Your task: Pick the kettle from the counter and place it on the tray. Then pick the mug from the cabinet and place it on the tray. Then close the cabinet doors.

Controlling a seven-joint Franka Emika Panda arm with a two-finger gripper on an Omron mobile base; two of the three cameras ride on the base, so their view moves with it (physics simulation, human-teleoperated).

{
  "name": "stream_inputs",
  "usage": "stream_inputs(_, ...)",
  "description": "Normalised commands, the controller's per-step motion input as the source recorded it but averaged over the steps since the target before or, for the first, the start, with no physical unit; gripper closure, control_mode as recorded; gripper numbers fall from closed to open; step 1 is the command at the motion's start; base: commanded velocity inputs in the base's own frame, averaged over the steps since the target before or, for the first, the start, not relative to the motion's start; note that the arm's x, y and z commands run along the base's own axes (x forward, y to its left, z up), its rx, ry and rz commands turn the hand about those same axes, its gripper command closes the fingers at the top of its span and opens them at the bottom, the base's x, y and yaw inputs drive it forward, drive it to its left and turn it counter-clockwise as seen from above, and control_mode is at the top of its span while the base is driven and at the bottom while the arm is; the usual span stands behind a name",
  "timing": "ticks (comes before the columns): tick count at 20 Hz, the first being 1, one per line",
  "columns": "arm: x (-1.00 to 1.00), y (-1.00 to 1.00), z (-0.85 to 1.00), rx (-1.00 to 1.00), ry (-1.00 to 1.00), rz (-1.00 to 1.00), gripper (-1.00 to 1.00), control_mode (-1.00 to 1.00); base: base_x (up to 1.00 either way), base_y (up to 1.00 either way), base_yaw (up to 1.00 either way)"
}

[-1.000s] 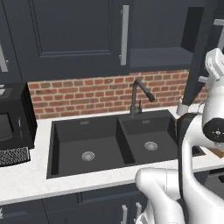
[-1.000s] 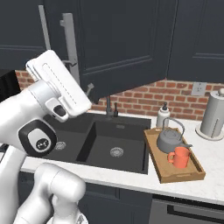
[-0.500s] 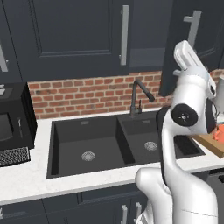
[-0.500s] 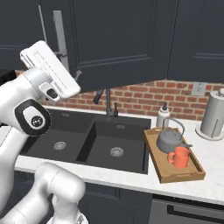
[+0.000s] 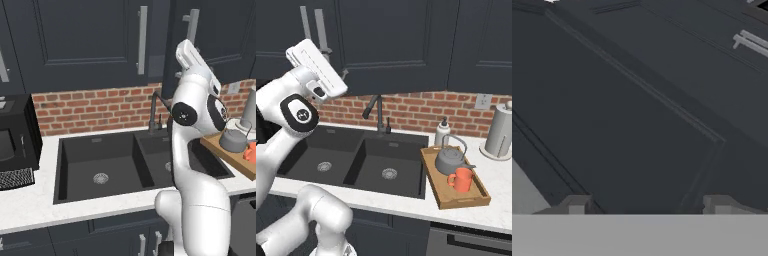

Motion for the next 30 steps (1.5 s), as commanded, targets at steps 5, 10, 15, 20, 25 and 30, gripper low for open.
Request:
stream_inputs(5, 0.9, 0.05, -0.1, -0.09, 0.0, 0.0, -1.0, -1.0, 0.0, 0.0, 0.0)
stream_inputs(10, 0.56, 0.1, -0.07, -0.23, 0.0, 0.0, -1.0, -1.0, 0.0, 0.0, 0.0)
stream_inputs(15, 0.61, 0.02, -0.11, -0.26, 0.06, -0.04, -1.0, -1.0, 0.0, 0.0, 0.0)
stream_inputs(20, 0.63, 0.0, -0.02, -0.25, 0.17, -0.11, -1.0, -1.0, 0.0, 0.0, 0.0)
stream_inputs(25, 0.39, 0.0, -0.03, -0.2, 0.23, -0.1, -1.0, -1.0, 0.0, 0.0, 0.0)
stream_inputs(30, 0.47, 0.0, -0.03, -0.16, 0.2, -0.08, -1.0, -1.0, 0.0, 0.0, 0.0)
